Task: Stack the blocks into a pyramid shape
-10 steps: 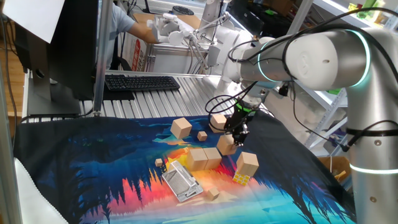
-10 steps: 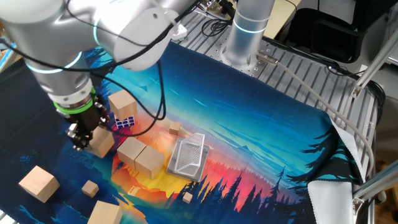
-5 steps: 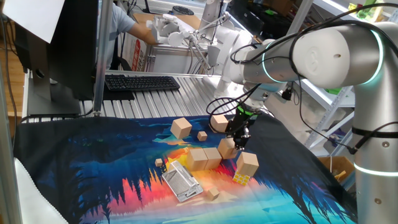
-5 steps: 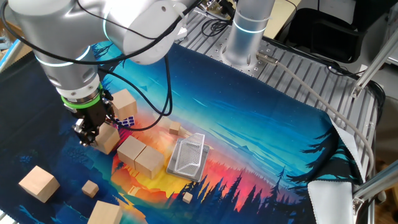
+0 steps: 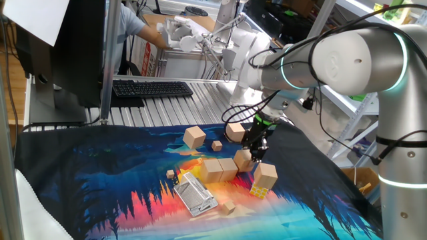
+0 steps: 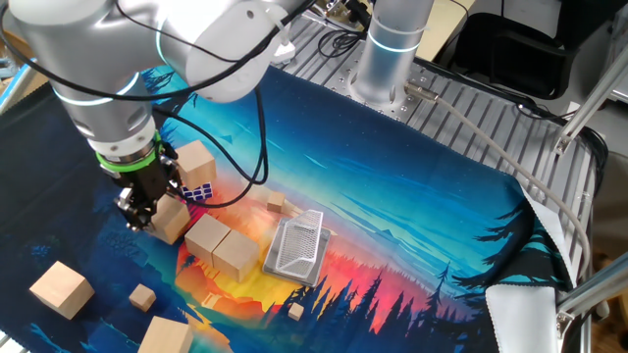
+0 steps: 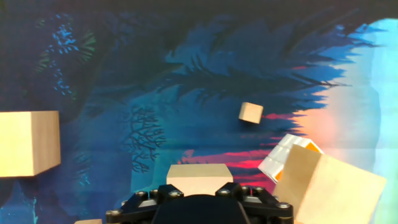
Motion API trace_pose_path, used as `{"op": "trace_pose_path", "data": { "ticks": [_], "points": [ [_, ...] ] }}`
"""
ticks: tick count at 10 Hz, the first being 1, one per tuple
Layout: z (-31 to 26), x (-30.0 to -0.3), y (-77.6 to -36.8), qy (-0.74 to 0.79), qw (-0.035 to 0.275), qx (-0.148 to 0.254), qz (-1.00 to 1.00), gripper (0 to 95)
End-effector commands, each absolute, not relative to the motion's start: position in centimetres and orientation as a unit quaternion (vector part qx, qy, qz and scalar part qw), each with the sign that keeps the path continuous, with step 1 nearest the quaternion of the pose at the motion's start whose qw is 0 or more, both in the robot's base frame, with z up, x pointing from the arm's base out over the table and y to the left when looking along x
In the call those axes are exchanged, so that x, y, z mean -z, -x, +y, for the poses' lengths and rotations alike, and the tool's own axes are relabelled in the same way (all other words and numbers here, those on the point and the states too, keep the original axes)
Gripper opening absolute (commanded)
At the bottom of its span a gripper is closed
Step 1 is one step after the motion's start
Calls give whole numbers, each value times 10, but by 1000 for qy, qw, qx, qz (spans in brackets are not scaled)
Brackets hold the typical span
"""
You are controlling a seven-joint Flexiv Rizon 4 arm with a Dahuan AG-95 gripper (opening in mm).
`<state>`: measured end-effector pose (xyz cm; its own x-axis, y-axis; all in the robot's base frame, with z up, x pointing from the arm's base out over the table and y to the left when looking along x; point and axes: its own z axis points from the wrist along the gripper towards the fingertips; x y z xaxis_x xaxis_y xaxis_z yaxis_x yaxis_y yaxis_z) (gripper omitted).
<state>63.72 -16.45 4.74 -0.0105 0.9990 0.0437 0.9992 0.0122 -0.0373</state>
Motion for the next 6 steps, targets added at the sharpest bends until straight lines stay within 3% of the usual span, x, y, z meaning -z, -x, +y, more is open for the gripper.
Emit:
{"op": "trace_pose_path", "data": {
  "ticks": [1, 6],
  "points": [
    [-163, -44, -636, 704, 27, 2, -709, 0],
    [-161, -40, -637, 707, 28, 3, -707, 0]
  ]
}}
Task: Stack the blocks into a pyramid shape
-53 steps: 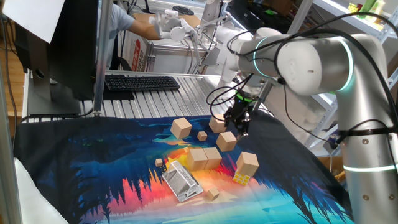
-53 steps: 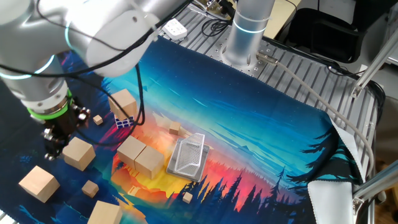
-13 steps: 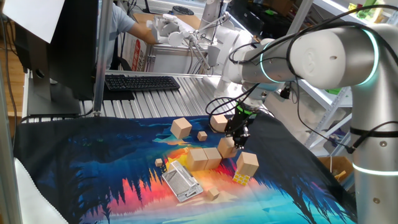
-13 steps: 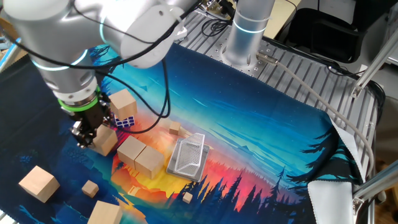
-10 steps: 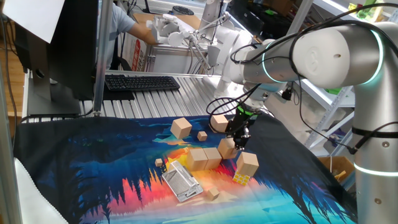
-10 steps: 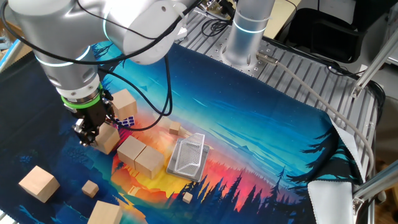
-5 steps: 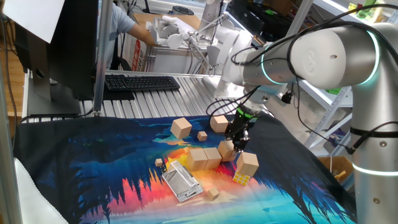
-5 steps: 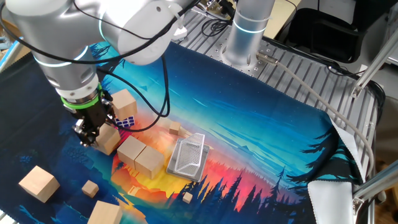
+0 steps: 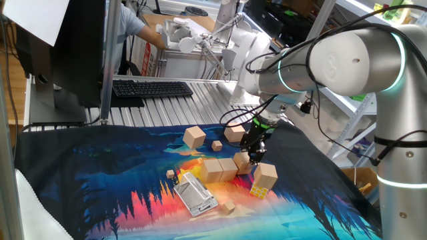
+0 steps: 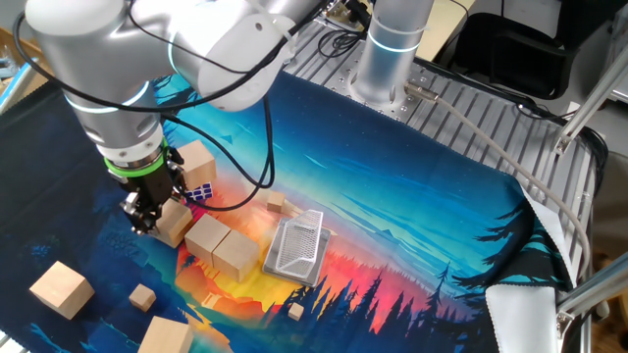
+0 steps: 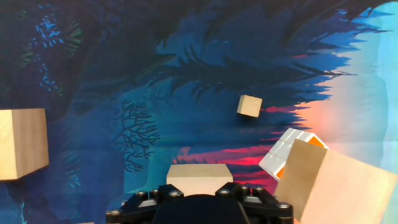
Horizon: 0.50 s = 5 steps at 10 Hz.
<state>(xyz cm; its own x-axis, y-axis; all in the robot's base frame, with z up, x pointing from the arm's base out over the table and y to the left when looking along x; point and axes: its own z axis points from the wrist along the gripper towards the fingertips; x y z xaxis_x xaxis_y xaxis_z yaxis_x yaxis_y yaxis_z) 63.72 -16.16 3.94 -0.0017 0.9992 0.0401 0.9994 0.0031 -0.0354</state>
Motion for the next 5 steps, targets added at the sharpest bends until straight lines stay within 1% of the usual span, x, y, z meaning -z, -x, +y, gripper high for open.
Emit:
{"op": "trace_pose_path", "data": {
  "ticks": [1, 5],
  "points": [
    [-161, -39, -637, 708, 28, 3, -706, 0],
    [-159, -38, -637, 713, 32, 5, -700, 0]
  ]
}}
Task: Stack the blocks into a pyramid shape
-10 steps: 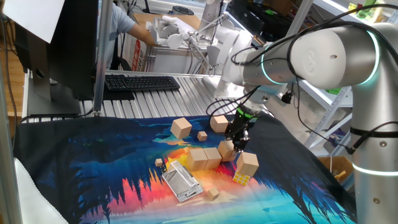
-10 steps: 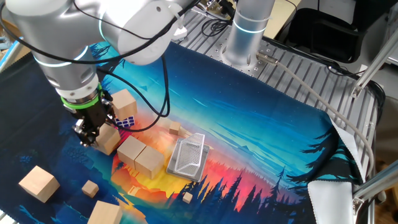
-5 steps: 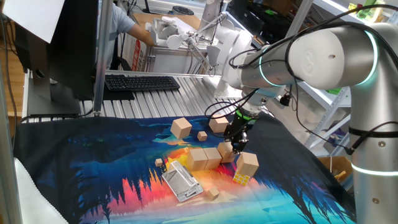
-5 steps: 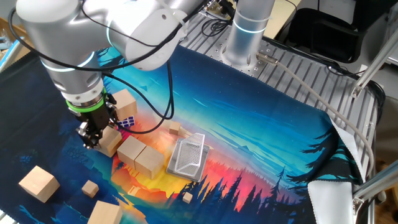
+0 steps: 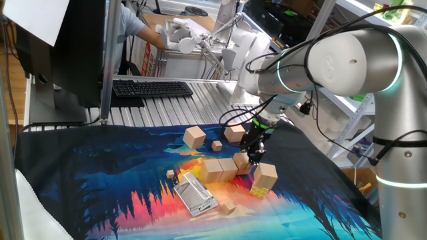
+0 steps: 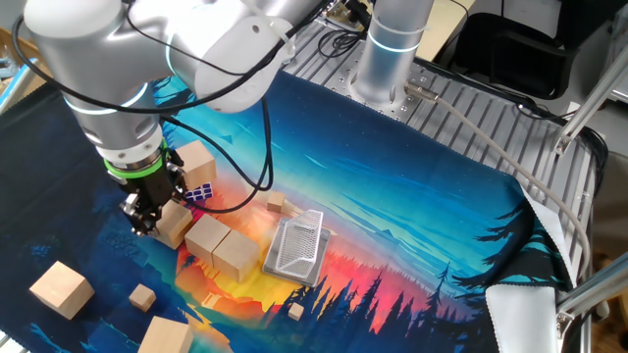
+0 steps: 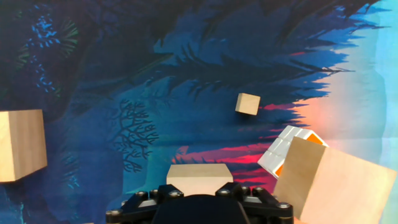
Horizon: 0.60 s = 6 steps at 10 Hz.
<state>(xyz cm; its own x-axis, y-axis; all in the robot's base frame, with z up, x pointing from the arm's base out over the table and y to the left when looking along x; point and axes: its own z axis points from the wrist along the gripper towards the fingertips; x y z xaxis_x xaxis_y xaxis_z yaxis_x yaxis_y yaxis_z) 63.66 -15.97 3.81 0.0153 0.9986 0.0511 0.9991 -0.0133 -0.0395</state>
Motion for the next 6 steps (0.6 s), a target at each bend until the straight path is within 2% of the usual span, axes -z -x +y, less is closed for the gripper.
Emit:
{"op": "trace_pose_path", "data": {
  "ticks": [1, 6],
  "points": [
    [-159, -38, -636, 714, 33, 5, -700, 0],
    [-153, -39, -630, 719, 35, 7, -695, 0]
  ]
}}
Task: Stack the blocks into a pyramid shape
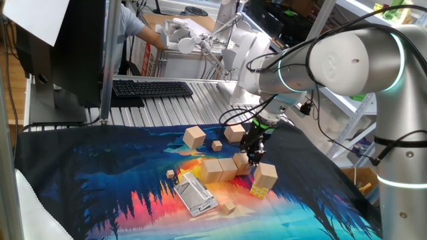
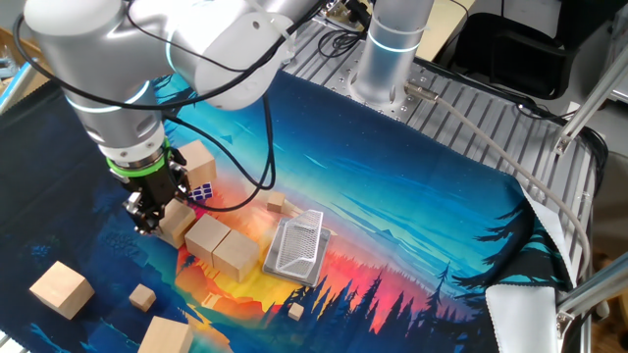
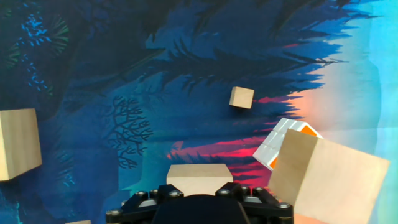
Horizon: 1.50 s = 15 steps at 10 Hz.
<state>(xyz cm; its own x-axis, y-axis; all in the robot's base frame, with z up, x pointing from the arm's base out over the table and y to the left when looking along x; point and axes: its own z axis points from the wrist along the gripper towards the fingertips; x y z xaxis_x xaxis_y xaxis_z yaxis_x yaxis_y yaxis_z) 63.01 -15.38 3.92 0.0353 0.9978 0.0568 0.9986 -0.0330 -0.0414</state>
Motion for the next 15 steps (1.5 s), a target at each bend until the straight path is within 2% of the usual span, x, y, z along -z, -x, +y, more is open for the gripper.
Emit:
{"op": "trace_pose_path", "data": {
  "ticks": [1, 15],
  "points": [
    [-153, -38, -629, 718, 34, 6, -695, 0],
    [-147, -31, -621, 715, 29, 4, -699, 0]
  ]
}}
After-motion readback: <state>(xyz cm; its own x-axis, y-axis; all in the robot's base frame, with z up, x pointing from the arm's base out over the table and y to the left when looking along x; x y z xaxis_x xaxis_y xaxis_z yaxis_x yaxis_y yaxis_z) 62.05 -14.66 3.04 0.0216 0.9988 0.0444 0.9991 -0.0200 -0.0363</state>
